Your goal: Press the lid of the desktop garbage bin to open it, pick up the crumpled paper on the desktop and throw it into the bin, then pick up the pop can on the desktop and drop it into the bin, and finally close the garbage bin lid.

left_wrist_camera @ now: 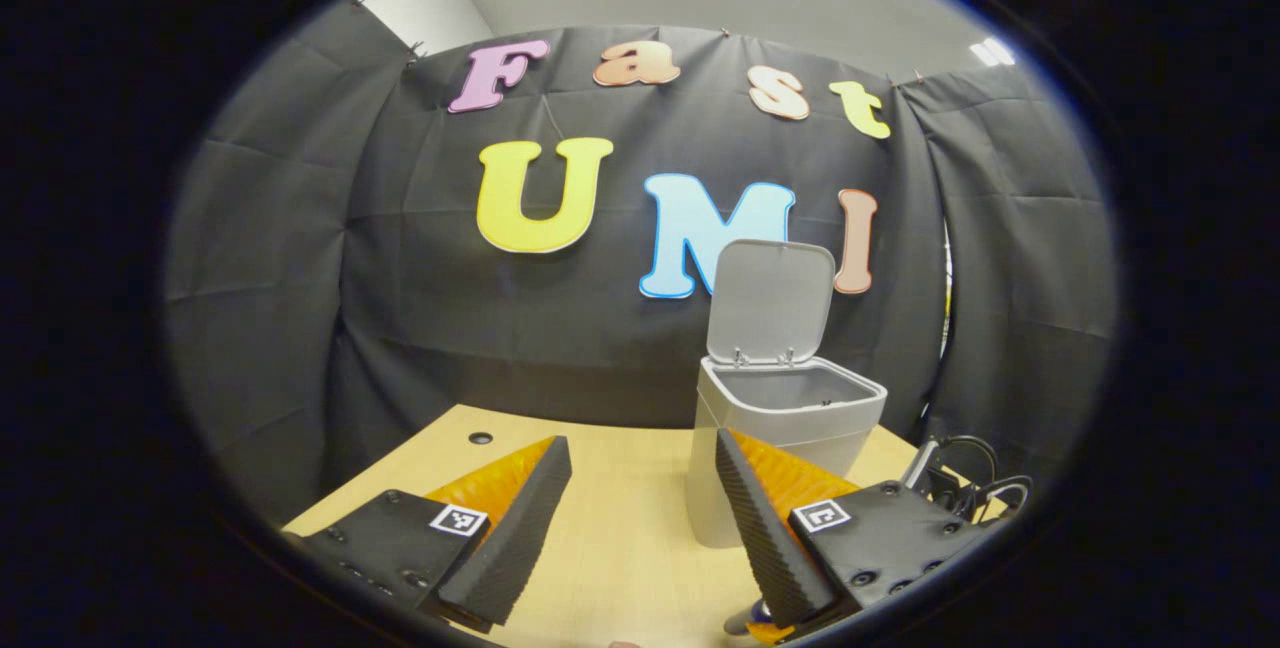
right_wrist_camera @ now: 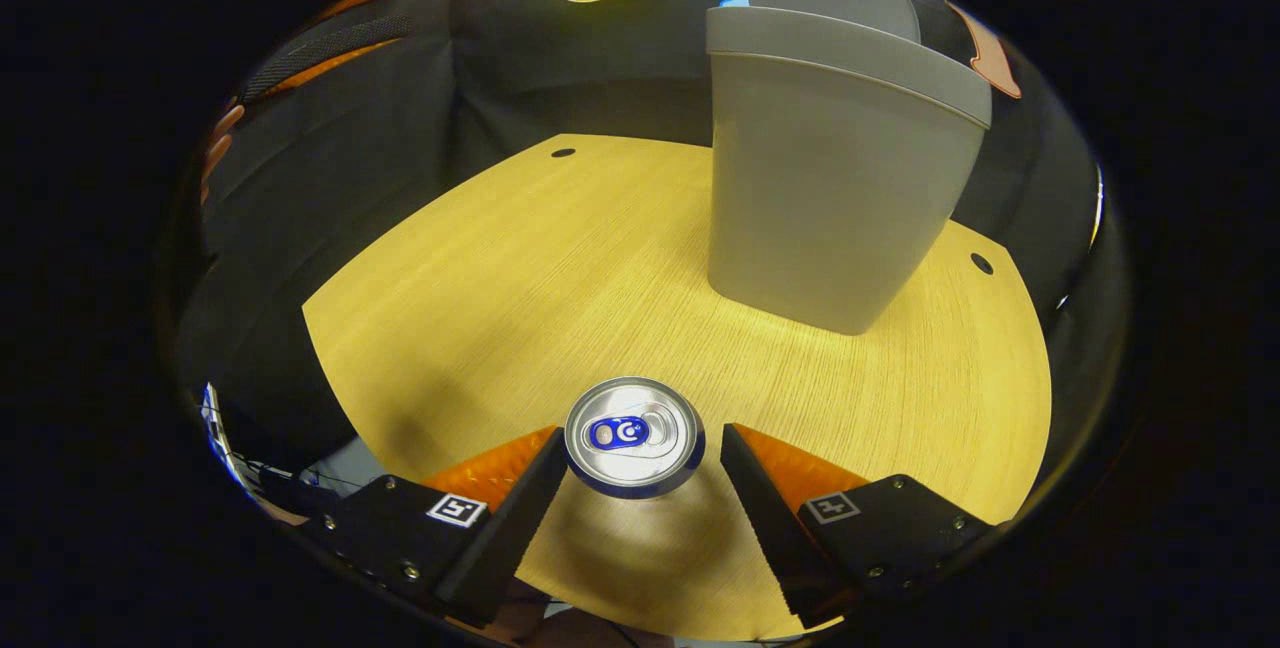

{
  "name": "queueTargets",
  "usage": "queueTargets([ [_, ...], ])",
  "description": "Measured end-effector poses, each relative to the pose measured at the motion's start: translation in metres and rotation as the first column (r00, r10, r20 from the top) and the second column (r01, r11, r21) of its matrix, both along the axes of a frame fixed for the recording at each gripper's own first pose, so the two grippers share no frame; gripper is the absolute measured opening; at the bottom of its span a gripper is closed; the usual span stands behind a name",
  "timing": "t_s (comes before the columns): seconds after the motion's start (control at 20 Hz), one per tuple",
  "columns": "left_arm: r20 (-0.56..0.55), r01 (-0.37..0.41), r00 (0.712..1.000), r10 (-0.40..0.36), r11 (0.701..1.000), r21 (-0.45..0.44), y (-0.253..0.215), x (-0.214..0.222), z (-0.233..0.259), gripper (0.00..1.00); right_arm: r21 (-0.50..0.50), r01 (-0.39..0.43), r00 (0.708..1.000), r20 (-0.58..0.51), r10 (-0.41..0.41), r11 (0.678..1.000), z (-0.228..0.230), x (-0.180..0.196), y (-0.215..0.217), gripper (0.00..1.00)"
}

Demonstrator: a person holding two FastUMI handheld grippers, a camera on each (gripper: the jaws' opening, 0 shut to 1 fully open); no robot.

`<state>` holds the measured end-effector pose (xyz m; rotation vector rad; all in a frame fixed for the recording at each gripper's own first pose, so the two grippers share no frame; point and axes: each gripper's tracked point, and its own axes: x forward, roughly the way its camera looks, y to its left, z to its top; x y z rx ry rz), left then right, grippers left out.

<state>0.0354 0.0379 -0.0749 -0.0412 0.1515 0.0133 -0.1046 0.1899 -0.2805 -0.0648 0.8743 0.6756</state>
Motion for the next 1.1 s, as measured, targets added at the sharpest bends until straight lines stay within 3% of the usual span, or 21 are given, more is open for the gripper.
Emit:
queueTargets([
  [0.05,0.001,-0.002,1.0,0.002,1.0,0.002,0.001,0.0,0.0,0.95,-0.006,0.005,1.0,0.004,-0.005,1.0,0.001,0.001,0.0,0.98],
  [0.15,-0.002,-0.006,1.0,0.006,1.0,0.002,0.002,-0.001,0.0,0.95,-0.005,0.007,1.0,0.001,-0.007,1.0,0.0,0.002,-0.001,0.82],
  [0.5,-0.002,-0.018,1.0,0.018,1.0,-0.009,0.003,-0.004,0.0,0.95,-0.003,0.017,1.0,0.013,-0.017,1.0,0.007,0.001,-0.008,0.84],
  [1.1,0.005,-0.022,1.0,0.022,1.0,-0.01,0.001,-0.001,-0.001,0.95,0.102,0.077,0.984,0.151,-0.092,0.992,0.075,0.028,-0.021,0.84],
])
